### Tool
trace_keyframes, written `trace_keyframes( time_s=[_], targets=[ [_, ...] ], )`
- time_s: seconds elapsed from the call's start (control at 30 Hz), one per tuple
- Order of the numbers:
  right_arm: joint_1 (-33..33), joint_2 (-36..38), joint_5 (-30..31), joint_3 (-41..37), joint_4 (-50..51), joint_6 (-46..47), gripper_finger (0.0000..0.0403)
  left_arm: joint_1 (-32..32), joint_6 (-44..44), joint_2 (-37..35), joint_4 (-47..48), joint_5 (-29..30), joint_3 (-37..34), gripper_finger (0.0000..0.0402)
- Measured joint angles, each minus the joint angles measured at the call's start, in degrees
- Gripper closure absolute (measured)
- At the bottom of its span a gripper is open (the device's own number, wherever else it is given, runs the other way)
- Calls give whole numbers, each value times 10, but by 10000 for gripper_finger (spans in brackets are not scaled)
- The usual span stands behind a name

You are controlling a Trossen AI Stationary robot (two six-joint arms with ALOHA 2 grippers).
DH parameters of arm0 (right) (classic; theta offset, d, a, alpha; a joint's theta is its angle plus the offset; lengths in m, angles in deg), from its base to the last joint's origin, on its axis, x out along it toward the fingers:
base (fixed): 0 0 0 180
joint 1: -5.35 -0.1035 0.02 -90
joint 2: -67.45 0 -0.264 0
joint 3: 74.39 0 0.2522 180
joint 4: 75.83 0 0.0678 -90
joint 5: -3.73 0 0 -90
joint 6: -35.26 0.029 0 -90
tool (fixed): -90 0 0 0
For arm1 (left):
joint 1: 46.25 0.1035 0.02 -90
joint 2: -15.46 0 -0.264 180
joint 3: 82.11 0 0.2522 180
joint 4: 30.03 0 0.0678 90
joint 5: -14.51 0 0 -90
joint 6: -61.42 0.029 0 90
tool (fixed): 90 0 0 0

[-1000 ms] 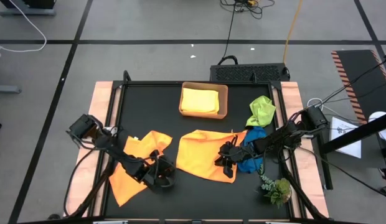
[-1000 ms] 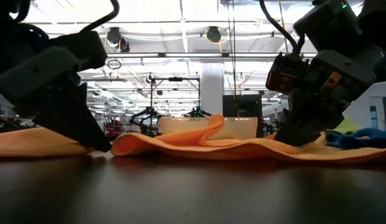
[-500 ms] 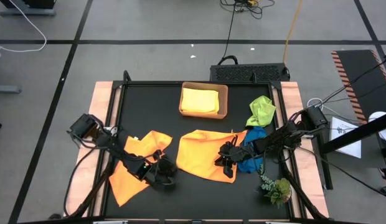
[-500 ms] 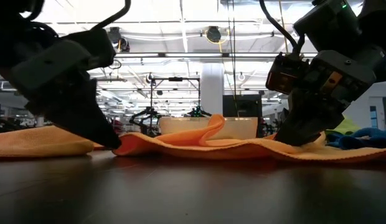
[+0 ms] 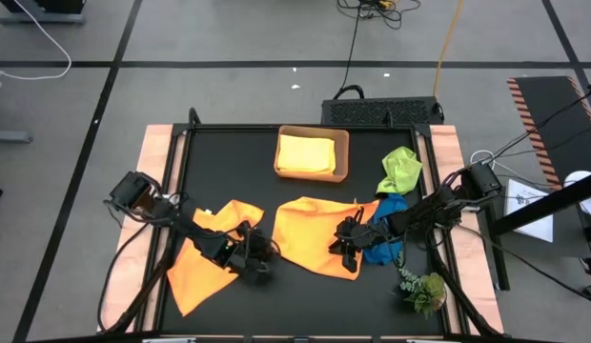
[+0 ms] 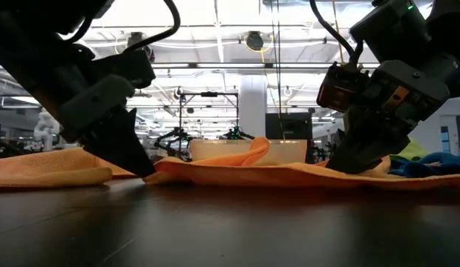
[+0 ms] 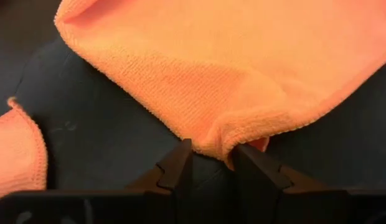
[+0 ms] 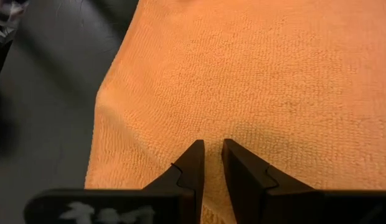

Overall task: Fold microfiber towels
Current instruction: Fold the right orange towel

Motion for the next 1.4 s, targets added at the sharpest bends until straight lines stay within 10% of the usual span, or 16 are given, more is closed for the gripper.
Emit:
trace_keyframes(
  time_s=[0.23,0.73,1.4],
  targets=[
    [0,4,0,0,1,-2,348,6,68,0,-17,-25,0,390],
    [-7,170,5,-1,-67,-114,348,-28,204,0,271,-76,255,396],
    [-69,174,-74,0,-251,-245,325,-2,392,-1,479,-103,548,393]
  ],
)
